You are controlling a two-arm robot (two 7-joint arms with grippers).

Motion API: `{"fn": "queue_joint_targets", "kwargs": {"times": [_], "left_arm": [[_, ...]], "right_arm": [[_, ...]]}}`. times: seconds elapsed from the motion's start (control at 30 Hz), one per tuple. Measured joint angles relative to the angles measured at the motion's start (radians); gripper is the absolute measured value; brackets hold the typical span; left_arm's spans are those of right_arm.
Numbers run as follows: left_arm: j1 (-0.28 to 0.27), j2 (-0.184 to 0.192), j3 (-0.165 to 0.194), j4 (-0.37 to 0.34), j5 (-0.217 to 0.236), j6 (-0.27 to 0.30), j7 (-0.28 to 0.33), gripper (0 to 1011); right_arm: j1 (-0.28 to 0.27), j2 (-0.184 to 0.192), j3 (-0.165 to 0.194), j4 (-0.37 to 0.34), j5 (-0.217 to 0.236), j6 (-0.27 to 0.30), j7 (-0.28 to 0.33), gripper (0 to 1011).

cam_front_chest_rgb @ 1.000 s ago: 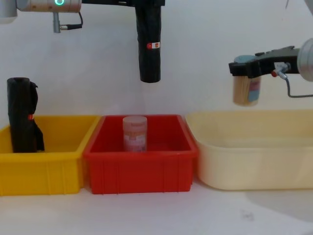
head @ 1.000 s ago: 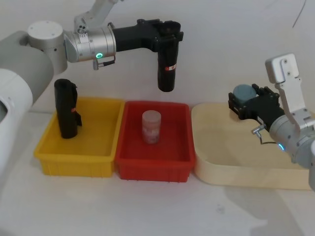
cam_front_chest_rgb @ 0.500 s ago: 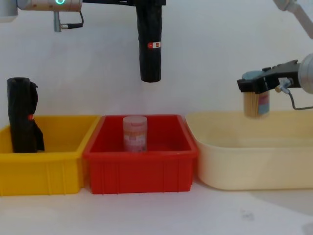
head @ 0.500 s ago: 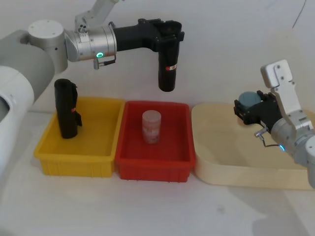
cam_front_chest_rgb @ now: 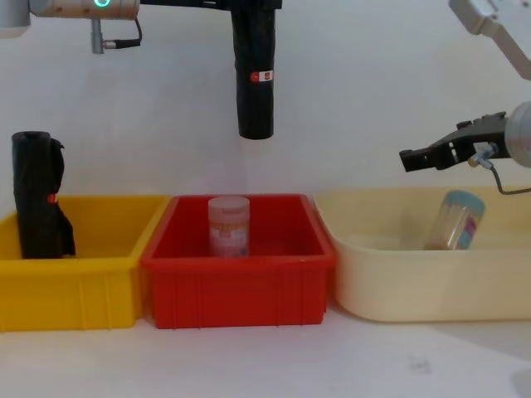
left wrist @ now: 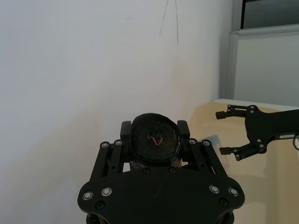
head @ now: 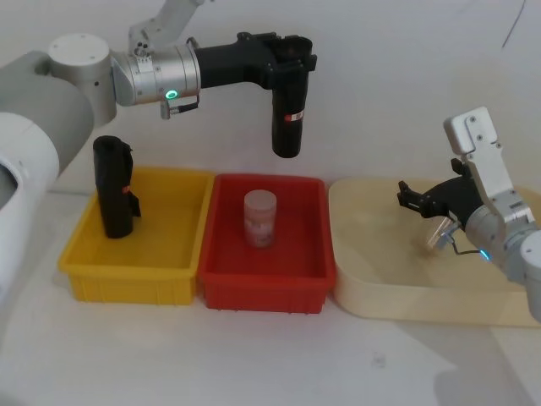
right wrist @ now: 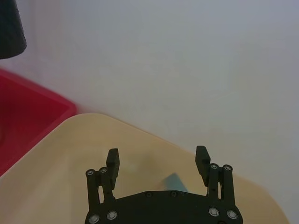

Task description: Pick up the garbage bag with the one hand and transfer it to the other hand.

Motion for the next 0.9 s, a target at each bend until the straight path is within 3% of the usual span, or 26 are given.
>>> {"fn": "queue_joint_targets", "kwargs": {"times": [0.5,0.9], "left_arm": [[-0.001,-0.001,0.001,0.003,0.000,-0.002,-0.001,553],[-0.002,-0.002,0.001,0.004,0.000,-0.002,-0.002,553]], "right_arm": [[0.007,-0.003,0.000,0.013,-0.004,-0.007,0.009,1000],[0.008,-0.040,0.030,-0.009,0.047,-0.041,0.036,1000]]}}
